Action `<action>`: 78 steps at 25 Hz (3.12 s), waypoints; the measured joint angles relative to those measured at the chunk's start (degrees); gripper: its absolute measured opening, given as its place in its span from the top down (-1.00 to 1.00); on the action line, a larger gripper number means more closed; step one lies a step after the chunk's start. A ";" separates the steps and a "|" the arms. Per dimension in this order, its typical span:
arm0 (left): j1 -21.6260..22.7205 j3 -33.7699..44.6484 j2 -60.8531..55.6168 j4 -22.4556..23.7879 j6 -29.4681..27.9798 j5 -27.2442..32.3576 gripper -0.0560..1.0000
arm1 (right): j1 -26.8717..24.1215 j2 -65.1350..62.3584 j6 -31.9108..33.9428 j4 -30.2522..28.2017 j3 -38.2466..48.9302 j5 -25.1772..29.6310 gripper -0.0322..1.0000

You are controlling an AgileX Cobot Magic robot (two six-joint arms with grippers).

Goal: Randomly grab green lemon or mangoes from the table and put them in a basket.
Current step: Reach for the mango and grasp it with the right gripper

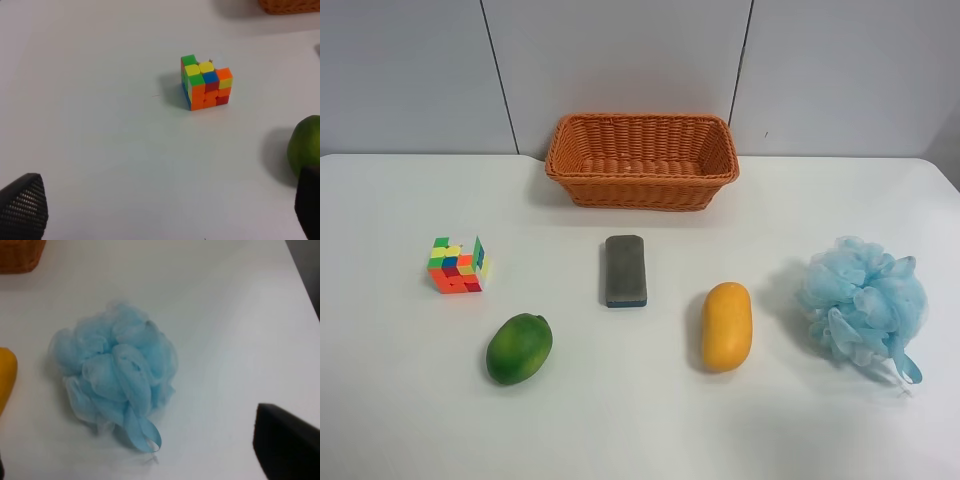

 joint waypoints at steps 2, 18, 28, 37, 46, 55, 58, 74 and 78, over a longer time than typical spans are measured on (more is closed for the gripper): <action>0.00 0.00 0.00 0.00 0.00 0.00 -0.99 | 0.00 0.00 0.00 0.00 0.00 0.00 -0.98; 0.00 0.00 0.00 0.00 0.00 0.00 -0.99 | 0.00 0.00 0.00 0.00 0.00 0.00 -0.98; 0.00 0.00 0.00 0.00 0.00 0.00 -0.99 | 0.00 18.02 -6.37 4.80 -10.83 2.18 -0.98; 0.00 0.00 0.00 0.00 0.00 0.00 -0.99 | 14.02 45.85 -7.31 4.42 -23.88 1.89 -0.98; 0.00 0.00 0.00 0.00 0.00 0.00 -0.99 | 30.84 69.93 5.62 3.46 -28.93 1.56 -0.98; 0.00 0.00 0.00 0.00 0.00 0.00 -0.99 | 38.34 86.38 24.90 -2.49 -28.92 -3.73 -0.98; 0.00 0.00 0.00 0.00 0.00 0.00 -0.99 | 38.38 90.74 27.25 -3.90 -28.92 -6.04 -0.98; 0.00 0.00 0.00 0.00 0.00 0.00 -0.99 | 38.38 107.21 30.33 -4.44 -28.93 -17.36 -0.98; 0.00 0.00 0.00 0.00 0.00 0.00 -0.99 | 38.38 108.97 30.44 -4.44 -28.98 -18.68 -0.98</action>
